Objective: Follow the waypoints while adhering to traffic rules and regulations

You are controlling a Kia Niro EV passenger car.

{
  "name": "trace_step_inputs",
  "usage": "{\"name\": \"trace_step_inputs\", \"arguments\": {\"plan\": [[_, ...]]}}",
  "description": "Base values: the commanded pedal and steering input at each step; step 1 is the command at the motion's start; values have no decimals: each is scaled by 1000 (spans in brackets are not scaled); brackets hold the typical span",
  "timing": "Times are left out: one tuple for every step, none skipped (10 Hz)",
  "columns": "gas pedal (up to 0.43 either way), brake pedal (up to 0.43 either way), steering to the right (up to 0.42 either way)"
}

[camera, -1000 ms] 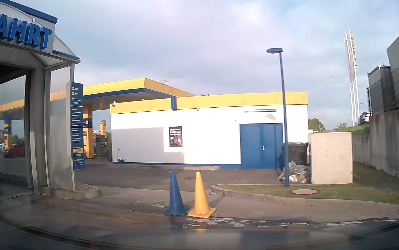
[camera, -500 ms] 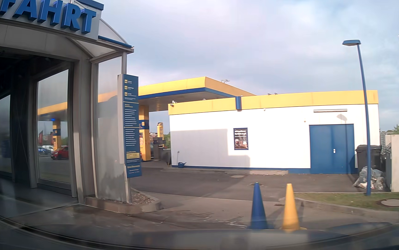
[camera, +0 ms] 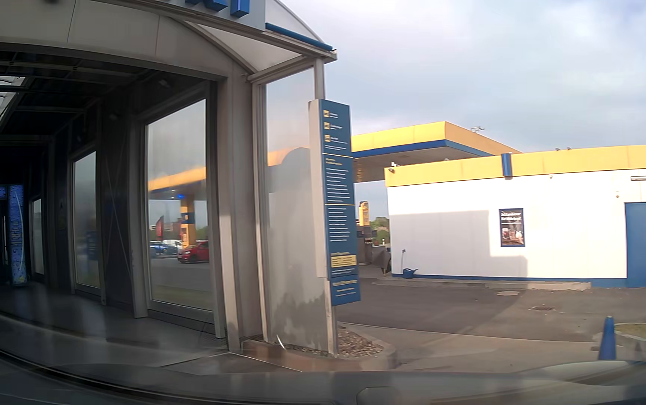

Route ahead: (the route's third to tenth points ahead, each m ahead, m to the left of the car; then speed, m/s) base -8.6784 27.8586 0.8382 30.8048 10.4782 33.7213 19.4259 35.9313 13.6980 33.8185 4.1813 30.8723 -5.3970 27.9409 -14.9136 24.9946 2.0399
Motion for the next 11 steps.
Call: {"name": "trace_step_inputs", "arguments": {"plan": [[0, 0, -871], [0, 0, -865], [0, 0, -859], [0, 0, -855], [0, 0, -844], [0, 0, -828], [0, 0, -797], [0, 0, -764], [0, 0, -738], [0, 0, -713], [0, 0, -670]]}}
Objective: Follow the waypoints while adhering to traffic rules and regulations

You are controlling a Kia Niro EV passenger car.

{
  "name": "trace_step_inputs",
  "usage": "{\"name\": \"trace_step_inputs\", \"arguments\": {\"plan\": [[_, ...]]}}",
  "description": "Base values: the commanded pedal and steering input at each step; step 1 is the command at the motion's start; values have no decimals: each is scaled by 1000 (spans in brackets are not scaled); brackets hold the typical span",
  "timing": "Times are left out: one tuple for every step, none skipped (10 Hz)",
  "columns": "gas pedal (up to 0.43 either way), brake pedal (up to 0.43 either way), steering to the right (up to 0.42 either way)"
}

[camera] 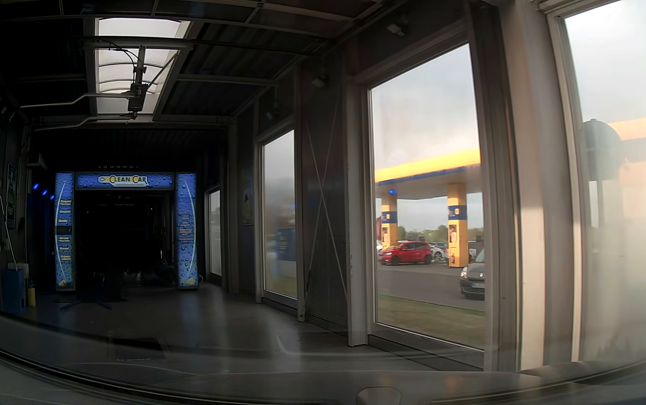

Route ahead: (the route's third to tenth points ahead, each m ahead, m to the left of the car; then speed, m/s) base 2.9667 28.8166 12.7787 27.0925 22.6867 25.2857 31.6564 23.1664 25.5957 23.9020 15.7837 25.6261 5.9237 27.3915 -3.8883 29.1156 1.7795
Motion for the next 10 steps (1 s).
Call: {"name": "trace_step_inputs", "arguments": {"plan": [[0, 0, -620], [0, 0, -582], [0, 0, -552], [0, 0, -535], [0, 0, -509], [0, 0, -497], [0, 0, -505], [0, 0, -507], [0, 0, -491], [0, 0, -463]]}}
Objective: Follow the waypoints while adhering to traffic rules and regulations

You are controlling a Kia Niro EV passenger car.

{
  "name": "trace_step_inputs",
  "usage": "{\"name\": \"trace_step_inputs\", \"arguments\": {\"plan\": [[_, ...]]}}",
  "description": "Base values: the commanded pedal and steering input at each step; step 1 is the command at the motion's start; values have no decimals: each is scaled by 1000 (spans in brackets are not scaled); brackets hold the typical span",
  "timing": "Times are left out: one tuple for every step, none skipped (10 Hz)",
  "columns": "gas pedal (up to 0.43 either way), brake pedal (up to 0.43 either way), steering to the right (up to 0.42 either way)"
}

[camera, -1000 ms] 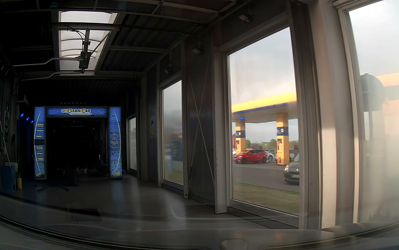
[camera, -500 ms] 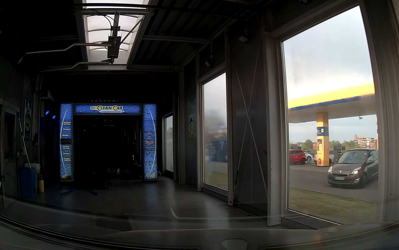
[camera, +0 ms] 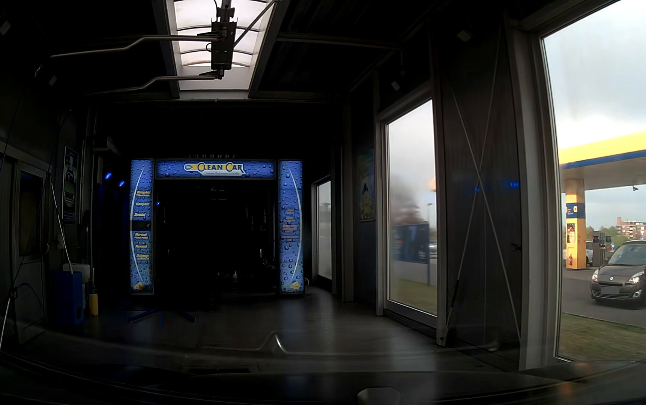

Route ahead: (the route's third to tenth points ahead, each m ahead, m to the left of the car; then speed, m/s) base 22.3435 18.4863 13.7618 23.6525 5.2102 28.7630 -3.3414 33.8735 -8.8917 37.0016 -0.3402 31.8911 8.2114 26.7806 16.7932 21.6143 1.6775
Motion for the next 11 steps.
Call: {"name": "trace_step_inputs", "arguments": {"plan": [[0, 12, -441], [0, 18, -427], [0, 18, -414], [0, 24, -398], [0, 43, -383], [0, 43, -368], [0, 55, -345], [0, 61, -316], [0, 67, -294], [0, 85, -279], [0, 110, -275]]}}
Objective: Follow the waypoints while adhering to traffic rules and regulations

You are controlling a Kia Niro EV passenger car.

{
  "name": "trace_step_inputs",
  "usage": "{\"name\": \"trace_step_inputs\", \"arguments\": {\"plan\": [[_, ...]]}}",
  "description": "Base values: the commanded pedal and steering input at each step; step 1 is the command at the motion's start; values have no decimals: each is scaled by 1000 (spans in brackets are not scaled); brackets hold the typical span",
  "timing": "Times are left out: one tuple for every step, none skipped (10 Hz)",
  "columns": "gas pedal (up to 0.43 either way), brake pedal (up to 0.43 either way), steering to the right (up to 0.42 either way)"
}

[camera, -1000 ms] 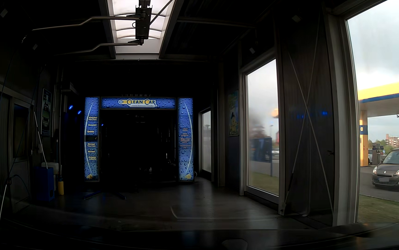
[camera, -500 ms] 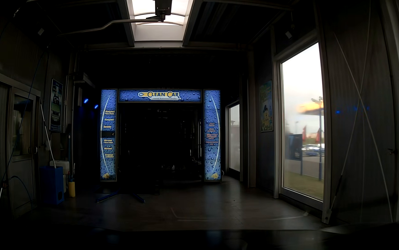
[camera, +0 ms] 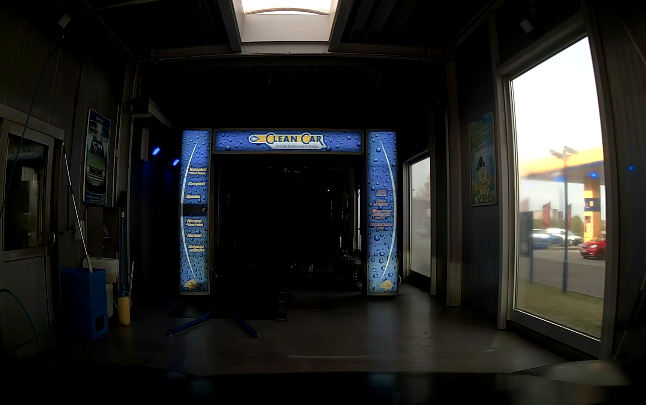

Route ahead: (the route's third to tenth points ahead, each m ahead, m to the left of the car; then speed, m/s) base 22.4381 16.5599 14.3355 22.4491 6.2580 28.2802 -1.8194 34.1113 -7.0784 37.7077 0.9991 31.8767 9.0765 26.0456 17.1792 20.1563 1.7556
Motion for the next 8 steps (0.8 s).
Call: {"name": "trace_step_inputs", "arguments": {"plan": [[0, 134, -283], [0, 152, -284], [0, 165, -276], [0, 171, -257], [0, 183, -228], [0, 183, -203], [0, 183, -193], [0, 183, -185]]}}
